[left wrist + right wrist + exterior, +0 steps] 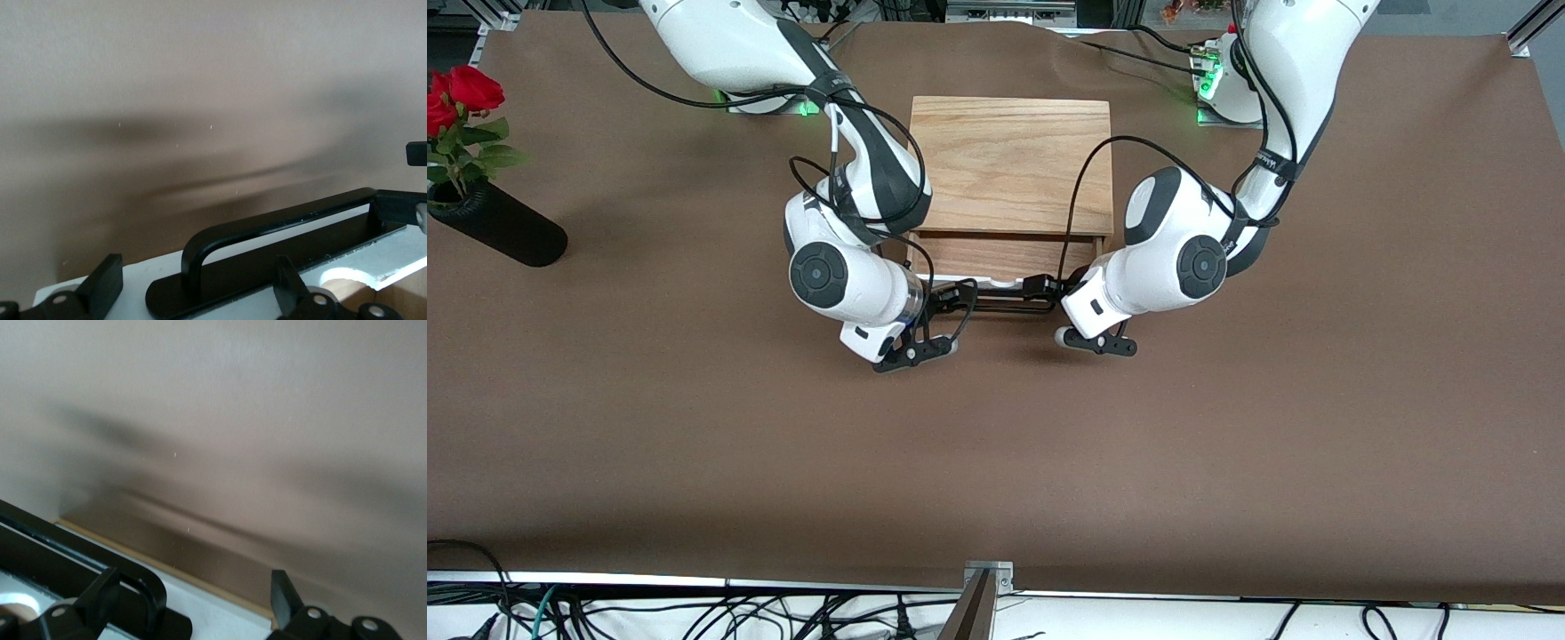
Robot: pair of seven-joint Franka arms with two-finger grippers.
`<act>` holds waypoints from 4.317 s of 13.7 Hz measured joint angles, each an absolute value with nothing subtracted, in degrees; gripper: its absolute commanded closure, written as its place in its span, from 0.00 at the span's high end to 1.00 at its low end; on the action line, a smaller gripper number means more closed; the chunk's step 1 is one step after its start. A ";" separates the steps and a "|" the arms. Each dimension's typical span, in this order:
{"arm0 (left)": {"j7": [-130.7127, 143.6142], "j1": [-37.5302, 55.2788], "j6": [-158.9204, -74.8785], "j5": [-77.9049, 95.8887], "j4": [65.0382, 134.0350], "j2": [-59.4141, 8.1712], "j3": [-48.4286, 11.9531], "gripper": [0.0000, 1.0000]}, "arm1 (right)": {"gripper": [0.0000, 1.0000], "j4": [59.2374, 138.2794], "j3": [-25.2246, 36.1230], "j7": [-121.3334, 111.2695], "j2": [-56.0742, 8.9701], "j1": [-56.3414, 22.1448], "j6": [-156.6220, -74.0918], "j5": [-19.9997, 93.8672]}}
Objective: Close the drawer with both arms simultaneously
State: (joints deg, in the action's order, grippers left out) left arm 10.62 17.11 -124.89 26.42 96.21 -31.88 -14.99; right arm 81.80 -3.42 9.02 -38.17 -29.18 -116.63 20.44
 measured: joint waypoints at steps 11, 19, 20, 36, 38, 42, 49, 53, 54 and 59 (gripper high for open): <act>10.63 17.16 -109.96 26.85 96.06 -31.77 -15.68 1.00 | 1.00 81.12 -5.85 9.02 -37.98 -29.67 -104.96 22.17; 10.76 17.08 -108.34 26.93 95.83 -31.79 -15.71 1.00 | 1.00 80.76 -6.50 9.02 -37.98 -29.65 -99.52 22.21; 10.76 17.06 -108.22 26.93 95.80 -31.79 -15.71 1.00 | 1.00 80.71 -6.50 9.02 -37.98 -29.64 -99.43 22.21; 10.42 10.43 -105.48 9.80 93.76 -16.89 -7.12 1.00 | 1.00 65.02 6.32 8.22 -35.03 -23.22 -97.87 10.97; 10.10 8.99 -105.28 8.19 93.75 -14.48 -4.63 1.00 | 1.00 64.82 10.79 7.99 -32.53 -22.49 -96.22 10.97; 9.90 6.94 -104.62 4.39 93.26 -10.03 -3.13 1.00 | 1.00 64.72 14.16 7.87 -27.36 -20.20 -92.86 10.84; 9.93 3.46 -89.00 0.39 88.07 -2.02 -4.01 1.00 | 1.00 69.87 7.71 7.56 -18.55 -8.16 -94.42 4.94; 9.93 2.43 -88.79 0.37 88.25 -1.39 -4.23 1.00 | 1.00 79.08 3.10 7.15 -10.54 -3.57 -95.96 1.31; 9.93 2.39 -88.79 0.37 88.33 -1.42 -4.23 1.00 | 1.00 81.10 0.79 7.15 -8.98 -2.14 -95.86 -0.24; 9.93 2.26 -88.79 0.37 88.40 -1.44 -4.23 1.00 | 1.00 84.78 -2.25 7.15 -7.54 -0.79 -95.18 -2.27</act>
State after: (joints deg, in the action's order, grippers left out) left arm 9.93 2.26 -88.79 0.37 88.40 -1.44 -4.23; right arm 84.78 -2.25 7.15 -7.54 -0.79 -95.18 -2.27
